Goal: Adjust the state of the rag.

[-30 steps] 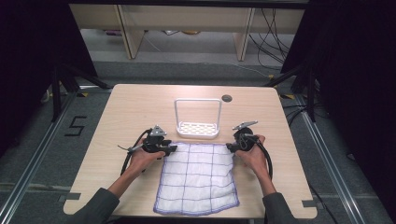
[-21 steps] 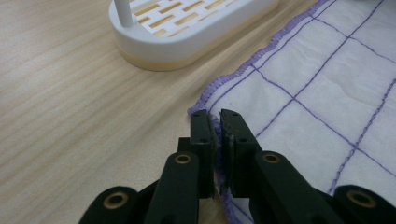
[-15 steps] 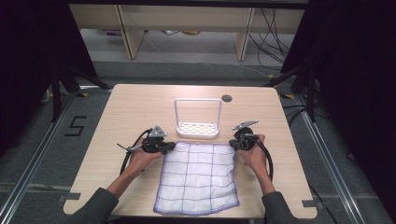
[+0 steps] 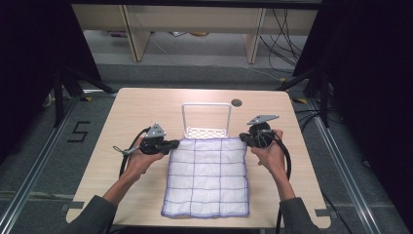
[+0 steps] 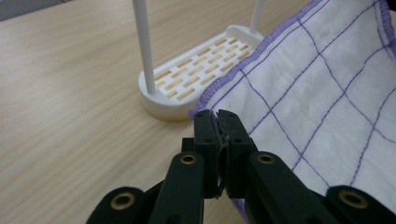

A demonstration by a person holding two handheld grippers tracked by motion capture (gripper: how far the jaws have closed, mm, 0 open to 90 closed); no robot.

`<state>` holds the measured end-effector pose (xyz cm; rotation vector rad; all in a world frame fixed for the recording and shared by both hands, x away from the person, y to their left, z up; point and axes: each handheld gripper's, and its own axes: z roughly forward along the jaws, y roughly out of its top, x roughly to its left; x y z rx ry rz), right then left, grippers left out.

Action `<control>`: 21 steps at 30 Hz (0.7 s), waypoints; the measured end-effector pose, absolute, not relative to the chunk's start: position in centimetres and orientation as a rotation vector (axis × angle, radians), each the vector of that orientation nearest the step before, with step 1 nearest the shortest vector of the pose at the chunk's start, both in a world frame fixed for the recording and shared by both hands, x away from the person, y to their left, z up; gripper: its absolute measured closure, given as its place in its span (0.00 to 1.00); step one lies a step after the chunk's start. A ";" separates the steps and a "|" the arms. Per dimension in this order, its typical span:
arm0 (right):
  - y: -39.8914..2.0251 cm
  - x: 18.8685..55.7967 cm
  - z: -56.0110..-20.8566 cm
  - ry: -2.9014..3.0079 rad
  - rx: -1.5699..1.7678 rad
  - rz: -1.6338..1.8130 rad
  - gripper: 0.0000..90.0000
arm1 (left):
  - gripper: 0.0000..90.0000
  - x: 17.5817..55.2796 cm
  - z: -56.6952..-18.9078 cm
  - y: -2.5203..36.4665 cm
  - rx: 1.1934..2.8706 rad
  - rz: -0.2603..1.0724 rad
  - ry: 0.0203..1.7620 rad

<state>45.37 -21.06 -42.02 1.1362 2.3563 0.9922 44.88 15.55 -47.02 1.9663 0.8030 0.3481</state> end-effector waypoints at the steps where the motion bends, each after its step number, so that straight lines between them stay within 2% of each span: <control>1: -20.9 45.3 -41.6 2.363 1.152 0.980 0.99 | 0.96 45.0 -46.7 15.6 1.967 0.347 0.799; 10: -20.4 45.1 -40.1 2.333 1.098 1.041 0.99 | 0.96 44.6 -45.4 16.4 1.935 0.359 0.784; 21: -21.1 41.1 -40.3 2.346 1.020 1.082 0.99 | 0.96 40.3 -45.5 17.1 1.971 0.353 0.692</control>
